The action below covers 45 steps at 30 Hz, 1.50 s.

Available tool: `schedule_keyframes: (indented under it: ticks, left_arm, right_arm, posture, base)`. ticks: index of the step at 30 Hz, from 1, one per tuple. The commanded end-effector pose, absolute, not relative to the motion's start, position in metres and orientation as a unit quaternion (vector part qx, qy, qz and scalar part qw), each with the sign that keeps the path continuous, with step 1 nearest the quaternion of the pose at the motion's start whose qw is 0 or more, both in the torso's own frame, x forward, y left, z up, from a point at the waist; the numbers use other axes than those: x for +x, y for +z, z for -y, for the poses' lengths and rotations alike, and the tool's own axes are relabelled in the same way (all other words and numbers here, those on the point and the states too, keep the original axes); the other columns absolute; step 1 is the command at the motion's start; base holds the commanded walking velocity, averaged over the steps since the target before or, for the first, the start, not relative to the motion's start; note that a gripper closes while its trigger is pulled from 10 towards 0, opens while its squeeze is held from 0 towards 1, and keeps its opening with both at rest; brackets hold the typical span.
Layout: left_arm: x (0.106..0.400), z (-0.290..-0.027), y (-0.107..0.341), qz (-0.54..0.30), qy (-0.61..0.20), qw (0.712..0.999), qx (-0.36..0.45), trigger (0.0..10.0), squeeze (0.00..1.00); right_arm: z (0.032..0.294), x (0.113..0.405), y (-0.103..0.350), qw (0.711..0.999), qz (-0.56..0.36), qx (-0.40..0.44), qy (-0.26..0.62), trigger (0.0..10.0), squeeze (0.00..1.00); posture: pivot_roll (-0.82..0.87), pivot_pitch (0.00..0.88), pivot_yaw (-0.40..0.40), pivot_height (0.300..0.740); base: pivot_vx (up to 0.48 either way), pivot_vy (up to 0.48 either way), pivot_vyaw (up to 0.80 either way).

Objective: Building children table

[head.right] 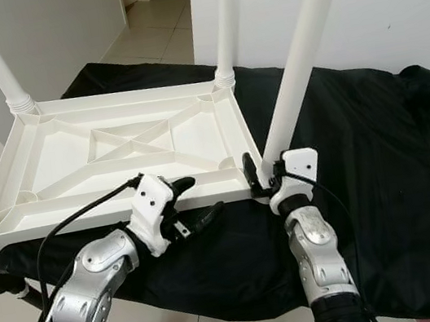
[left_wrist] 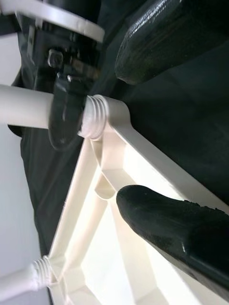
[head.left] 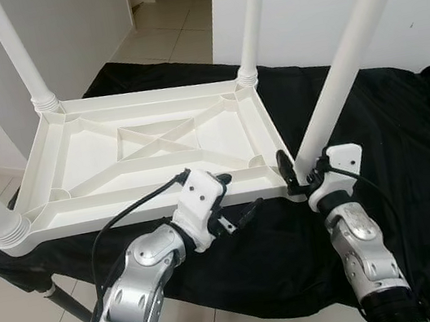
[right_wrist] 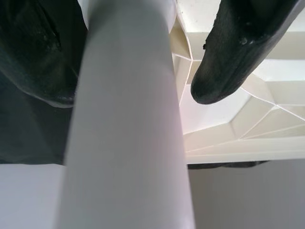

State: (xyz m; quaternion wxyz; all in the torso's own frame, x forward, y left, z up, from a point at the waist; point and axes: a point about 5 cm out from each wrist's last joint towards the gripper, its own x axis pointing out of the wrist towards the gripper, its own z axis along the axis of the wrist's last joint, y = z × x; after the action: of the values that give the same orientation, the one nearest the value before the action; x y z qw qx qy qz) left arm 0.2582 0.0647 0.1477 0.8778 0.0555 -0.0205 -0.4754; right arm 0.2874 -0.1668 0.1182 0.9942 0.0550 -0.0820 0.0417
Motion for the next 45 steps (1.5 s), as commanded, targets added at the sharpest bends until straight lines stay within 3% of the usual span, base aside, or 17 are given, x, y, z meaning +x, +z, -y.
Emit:
schedule_keyframes:
  ticks: [1, 8, 13, 14, 21, 29, 34, 35, 36, 45]
  left_arm:
    - [0.258, -0.065, 0.149, 0.028, -0.458, 0.887, 0.050, 10.0, 0.00]
    - [0.260, -0.069, 0.149, 0.028, -0.438, 0.898, 0.034, 10.0, 0.00]
    - [0.261, -0.070, 0.149, 0.007, -0.460, 0.887, 0.030, 10.0, 0.00]
    - [0.258, -0.070, 0.147, -0.010, -0.490, 0.872, 0.019, 10.0, 0.00]
    - [0.251, -0.069, 0.146, -0.018, -0.533, 0.846, 0.015, 10.0, 0.00]
    - [0.254, -0.067, 0.149, -0.013, -0.536, 0.844, 0.017, 10.0, 0.00]
    - [0.255, -0.067, 0.150, -0.011, -0.533, 0.846, 0.021, 10.0, 0.00]
    - [0.257, -0.067, 0.151, -0.008, -0.527, 0.849, 0.024, 10.0, 0.00]
    - [0.257, -0.067, 0.151, -0.006, -0.524, 0.851, 0.025, 10.0, 0.00]
    - [0.258, -0.067, 0.153, -0.002, -0.518, 0.855, 0.027, 10.0, 0.00]
  right_arm:
    - [0.168, 0.284, 0.118, 0.993, 0.089, 0.064, 0.036, 10.0, 0.00]
    - [0.174, 0.281, 0.113, 0.995, 0.089, 0.049, 0.015, 10.0, 0.00]
    - [0.183, 0.285, 0.111, 0.993, 0.083, 0.037, 0.080, 10.0, 0.00]
    - [0.189, 0.288, 0.112, 0.990, 0.081, 0.041, 0.108, 10.0, 0.00]
    - [0.194, 0.300, 0.119, 0.981, 0.076, 0.018, 0.177, 10.0, 0.00]
    - [0.189, 0.325, 0.132, 0.958, 0.059, -0.021, 0.281, 10.0, 0.00]
    - [0.189, 0.332, 0.134, 0.952, 0.050, -0.037, 0.301, 10.0, 0.00]
    - [0.190, 0.334, 0.134, 0.951, 0.045, -0.042, 0.304, 4.4, 0.00]
    - [0.192, 0.336, 0.133, 0.951, 0.042, -0.045, 0.304, 0.2, 0.00]
    - [0.201, 0.338, 0.132, 0.949, 0.030, -0.046, 0.310, 0.0, 0.00]
  posture:
    - [0.01, 0.000, -0.089, 0.740]
    - [0.00, 0.000, -0.076, 0.740]
    - [0.00, 0.000, -0.072, 0.740]
    - [0.00, 0.000, -0.074, 0.740]
    - [0.01, 0.000, -0.080, 0.740]
    - [0.01, 0.000, -0.088, 0.740]
    - [0.02, 0.000, -0.097, 0.740]
    - [0.03, 0.000, -0.103, 0.740]
    - [0.03, 0.000, -0.107, 0.740]
    - [0.03, 0.000, -0.113, 0.740]
  base:
    - [0.000, 0.000, 0.00]
    - [0.000, 0.000, 0.00]
    - [0.000, 0.000, 0.00]
    - [0.000, 0.000, 0.00]
    - [0.000, 0.000, 0.00]
    - [0.000, 0.000, 0.00]
    - [0.000, 0.000, 0.00]
    - [0.000, 0.000, 0.00]
    - [0.000, 0.000, 0.00]
    - [0.000, 0.000, 0.00]
